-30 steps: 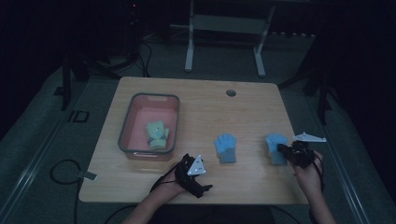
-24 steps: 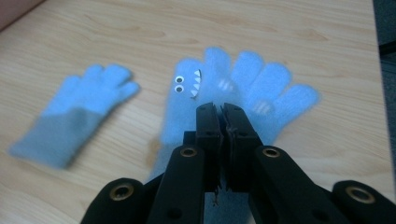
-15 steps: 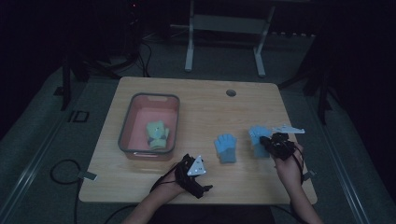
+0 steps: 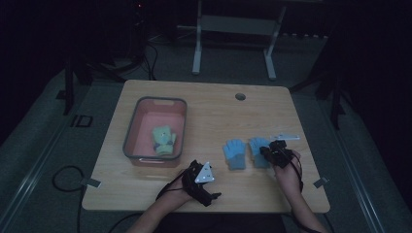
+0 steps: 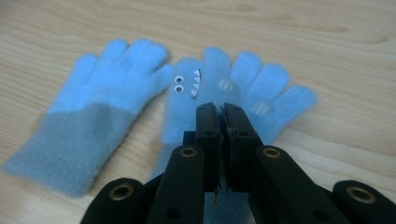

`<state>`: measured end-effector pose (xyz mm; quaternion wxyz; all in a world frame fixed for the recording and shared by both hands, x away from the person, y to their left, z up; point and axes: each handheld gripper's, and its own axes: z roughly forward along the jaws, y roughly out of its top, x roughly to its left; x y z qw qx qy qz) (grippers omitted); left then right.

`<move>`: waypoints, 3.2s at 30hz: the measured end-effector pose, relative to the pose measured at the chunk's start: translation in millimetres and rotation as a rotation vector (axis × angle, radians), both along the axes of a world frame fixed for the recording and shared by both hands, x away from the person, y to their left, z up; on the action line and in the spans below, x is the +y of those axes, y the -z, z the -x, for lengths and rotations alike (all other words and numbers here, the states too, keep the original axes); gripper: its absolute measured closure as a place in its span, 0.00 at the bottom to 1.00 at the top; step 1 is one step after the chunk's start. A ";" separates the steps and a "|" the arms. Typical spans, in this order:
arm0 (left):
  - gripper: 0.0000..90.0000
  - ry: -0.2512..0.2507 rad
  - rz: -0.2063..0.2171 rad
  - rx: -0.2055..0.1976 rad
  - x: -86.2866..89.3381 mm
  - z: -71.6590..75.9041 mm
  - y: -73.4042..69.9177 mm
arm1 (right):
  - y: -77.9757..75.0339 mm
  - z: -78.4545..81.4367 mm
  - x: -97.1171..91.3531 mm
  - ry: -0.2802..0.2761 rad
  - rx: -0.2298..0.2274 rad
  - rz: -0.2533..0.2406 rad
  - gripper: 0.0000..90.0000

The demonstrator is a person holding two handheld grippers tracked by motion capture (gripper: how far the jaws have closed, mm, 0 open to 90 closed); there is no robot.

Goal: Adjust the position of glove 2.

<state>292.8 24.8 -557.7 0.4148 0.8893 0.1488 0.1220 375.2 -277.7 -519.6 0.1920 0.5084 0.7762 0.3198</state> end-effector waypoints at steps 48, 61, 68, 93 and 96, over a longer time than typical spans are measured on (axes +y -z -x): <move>0.03 0.004 -0.005 -0.008 -0.3 0.5 1.0 | 23.6 -11.6 -22.6 -0.188 0.009 0.052 0.92; 0.03 0.006 -0.005 -0.007 0.0 0.3 0.5 | -43.0 6.5 -0.1 -0.215 -0.173 0.001 0.93; 0.03 0.007 -0.003 -0.007 0.0 0.8 0.4 | -49.9 8.2 32.0 -0.343 -0.140 -0.005 0.93; 0.03 0.007 0.003 -0.012 0.2 0.8 0.1 | 11.9 -7.5 60.9 -0.388 0.032 0.025 0.91; 0.03 0.006 0.008 -0.010 0.3 0.6 0.0 | 11.1 -7.8 59.8 -0.386 0.032 0.019 0.89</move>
